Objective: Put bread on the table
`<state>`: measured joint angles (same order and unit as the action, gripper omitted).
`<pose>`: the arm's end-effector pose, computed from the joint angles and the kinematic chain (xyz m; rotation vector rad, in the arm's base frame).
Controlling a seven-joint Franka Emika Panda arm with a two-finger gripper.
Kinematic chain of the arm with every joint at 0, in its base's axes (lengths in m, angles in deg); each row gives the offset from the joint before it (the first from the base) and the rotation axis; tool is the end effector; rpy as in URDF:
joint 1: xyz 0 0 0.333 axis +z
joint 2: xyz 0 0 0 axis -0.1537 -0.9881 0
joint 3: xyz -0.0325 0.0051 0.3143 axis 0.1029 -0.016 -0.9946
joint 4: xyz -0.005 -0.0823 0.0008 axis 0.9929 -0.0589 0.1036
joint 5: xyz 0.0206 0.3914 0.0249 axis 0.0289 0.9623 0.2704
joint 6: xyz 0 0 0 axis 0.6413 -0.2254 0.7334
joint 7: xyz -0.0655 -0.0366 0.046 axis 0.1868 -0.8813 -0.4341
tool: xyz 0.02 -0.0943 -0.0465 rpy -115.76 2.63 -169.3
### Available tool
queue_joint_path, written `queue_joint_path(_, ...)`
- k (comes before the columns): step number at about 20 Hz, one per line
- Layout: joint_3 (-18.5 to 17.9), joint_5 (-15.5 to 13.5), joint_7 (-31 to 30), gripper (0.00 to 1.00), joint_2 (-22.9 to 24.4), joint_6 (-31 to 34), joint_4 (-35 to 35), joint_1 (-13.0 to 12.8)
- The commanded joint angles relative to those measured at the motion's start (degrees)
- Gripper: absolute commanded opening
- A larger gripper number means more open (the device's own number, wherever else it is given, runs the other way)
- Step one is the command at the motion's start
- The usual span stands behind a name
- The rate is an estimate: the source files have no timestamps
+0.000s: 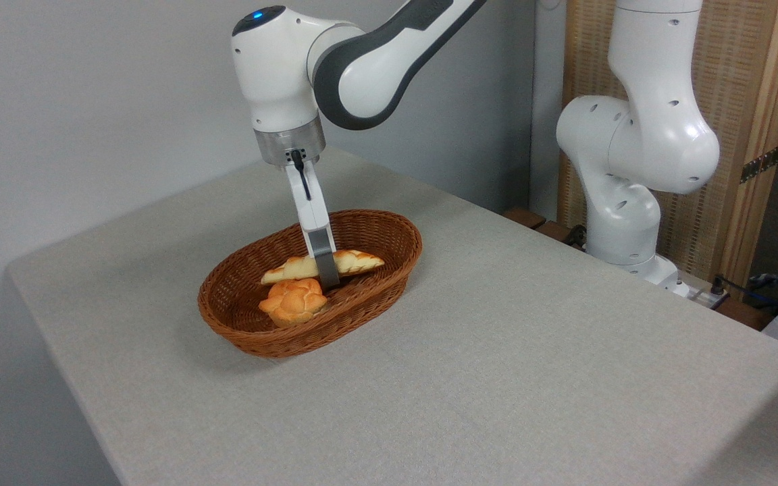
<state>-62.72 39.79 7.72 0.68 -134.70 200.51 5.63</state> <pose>0.4541 -0.2191 0.4206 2.5695 -1.7732 -0.0548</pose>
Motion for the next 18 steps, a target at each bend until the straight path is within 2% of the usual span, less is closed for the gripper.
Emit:
queue_joint_path(1, -0.3, 0.4, 1.0, 0.23, -1.2, 8.4, -4.8, 0.3)
queue_joint_path(4, -0.9, 0.3, 1.1, 0.20, -2.7, 16.3, -10.7, 0.3)
queue_joint_path(8, -4.4, -0.8, 1.0, 0.21, -2.8, 18.2, -15.0, 0.4)
queue_joint_path(11, -10.2, -2.6, 1.1, 0.21, -3.7, 17.9, -19.4, 0.4)
queue_joint_path(14, -16.6, -2.3, 1.1, 0.23, -7.2, 16.4, -22.9, 0.4)
queue_joint_path(18, -21.8, -2.3, 1.3, 0.29, -10.2, 8.8, -23.4, 0.4)
